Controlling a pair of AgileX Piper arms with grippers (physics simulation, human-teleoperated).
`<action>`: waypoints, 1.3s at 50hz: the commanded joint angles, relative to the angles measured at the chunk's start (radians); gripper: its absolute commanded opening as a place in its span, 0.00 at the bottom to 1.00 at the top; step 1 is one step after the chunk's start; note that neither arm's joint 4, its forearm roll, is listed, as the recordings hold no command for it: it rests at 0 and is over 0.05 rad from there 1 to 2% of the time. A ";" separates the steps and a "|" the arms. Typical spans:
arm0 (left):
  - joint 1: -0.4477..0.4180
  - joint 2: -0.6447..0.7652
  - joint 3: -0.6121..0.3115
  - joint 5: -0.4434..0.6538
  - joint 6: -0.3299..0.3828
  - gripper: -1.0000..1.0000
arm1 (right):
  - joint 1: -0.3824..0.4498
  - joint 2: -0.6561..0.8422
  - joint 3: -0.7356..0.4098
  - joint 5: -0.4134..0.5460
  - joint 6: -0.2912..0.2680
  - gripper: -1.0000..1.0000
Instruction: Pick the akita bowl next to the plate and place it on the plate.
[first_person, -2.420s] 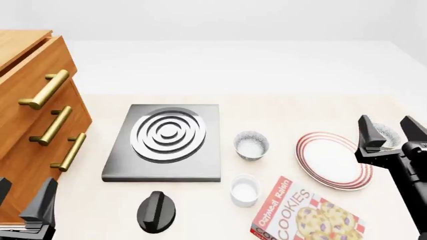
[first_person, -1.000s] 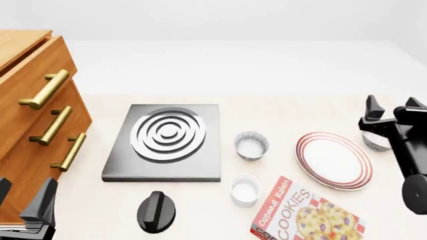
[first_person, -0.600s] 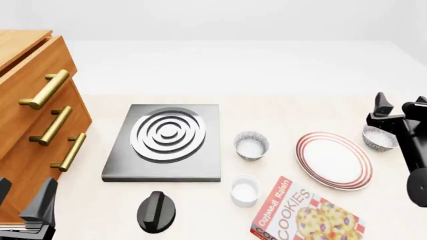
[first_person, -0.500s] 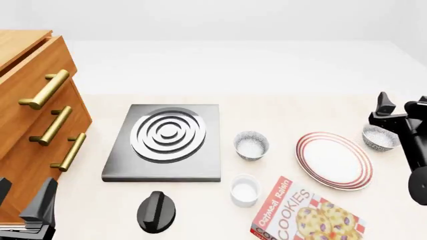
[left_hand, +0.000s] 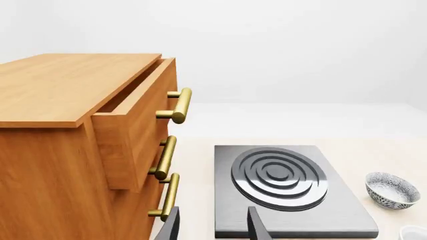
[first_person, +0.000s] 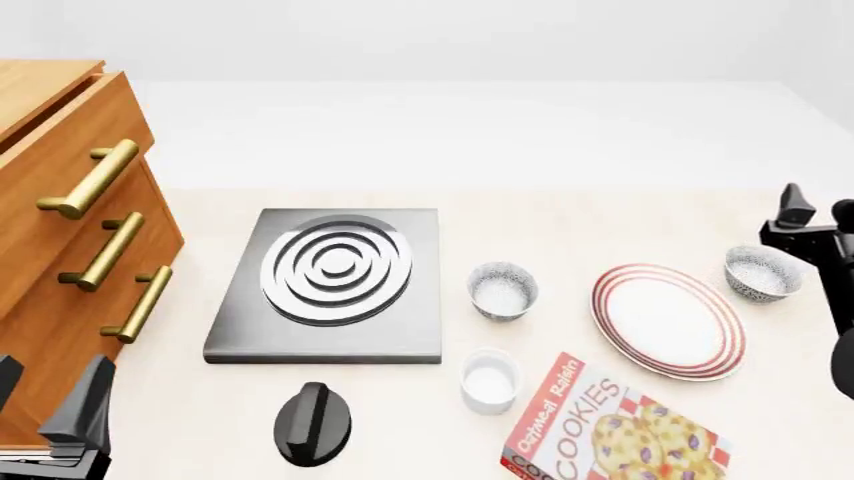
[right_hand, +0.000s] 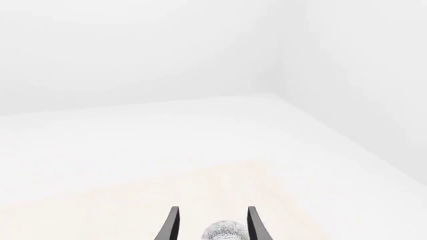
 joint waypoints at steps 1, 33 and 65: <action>0.000 0.000 0.000 0.000 0.000 1.00 | -0.026 0.010 -0.011 0.002 -0.001 1.00; 0.000 0.000 0.000 0.000 0.000 1.00 | -0.109 0.053 -0.034 0.003 0.017 1.00; 0.000 0.000 0.000 0.000 0.000 1.00 | -0.145 0.105 -0.021 -0.022 0.046 1.00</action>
